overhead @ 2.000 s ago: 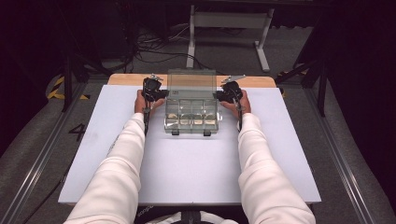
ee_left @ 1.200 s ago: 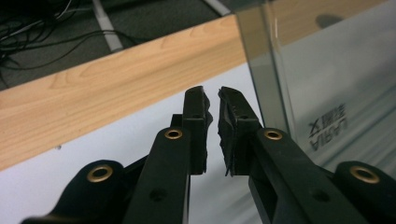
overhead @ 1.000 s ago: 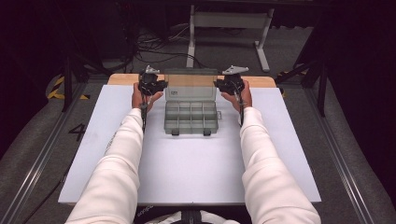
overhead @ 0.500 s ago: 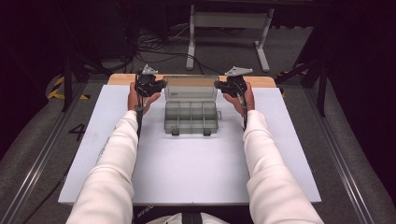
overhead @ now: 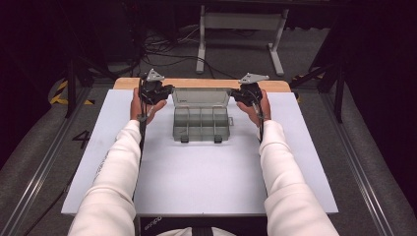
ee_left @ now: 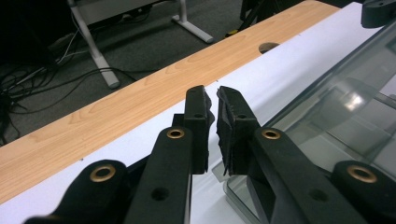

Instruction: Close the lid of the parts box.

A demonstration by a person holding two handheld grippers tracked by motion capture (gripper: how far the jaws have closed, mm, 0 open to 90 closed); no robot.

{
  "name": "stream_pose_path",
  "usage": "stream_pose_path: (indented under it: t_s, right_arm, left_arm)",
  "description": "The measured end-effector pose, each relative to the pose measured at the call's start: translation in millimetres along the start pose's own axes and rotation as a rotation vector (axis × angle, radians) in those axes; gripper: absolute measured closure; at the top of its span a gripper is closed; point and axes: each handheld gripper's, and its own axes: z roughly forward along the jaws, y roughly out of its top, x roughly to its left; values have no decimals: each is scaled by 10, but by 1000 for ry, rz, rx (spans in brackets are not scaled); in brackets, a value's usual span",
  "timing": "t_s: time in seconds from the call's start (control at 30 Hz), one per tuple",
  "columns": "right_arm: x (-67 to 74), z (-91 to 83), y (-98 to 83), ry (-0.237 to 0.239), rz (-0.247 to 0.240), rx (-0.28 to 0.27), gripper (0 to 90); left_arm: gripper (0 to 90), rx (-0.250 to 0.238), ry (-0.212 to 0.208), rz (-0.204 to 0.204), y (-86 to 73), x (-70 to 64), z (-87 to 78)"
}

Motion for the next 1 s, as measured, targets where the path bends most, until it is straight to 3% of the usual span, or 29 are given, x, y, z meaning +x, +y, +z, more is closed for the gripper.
stream_pose_path:
  t_s: [0.17, 0.63, 1.0]
  right_arm:
    - [88, -5, -33, -15, -33, 26, 900]
    - [187, -77, -87, -24, -37, 35, 896]
    - [218, -113, -130, -31, -45, 50, 897]
  left_arm:
    - [832, 23, 5, 13, -56, -51, -21]
    - [835, 19, -6, 33, -108, -172, -100]
    - [837, 24, -2, 31, -156, -173, -122]
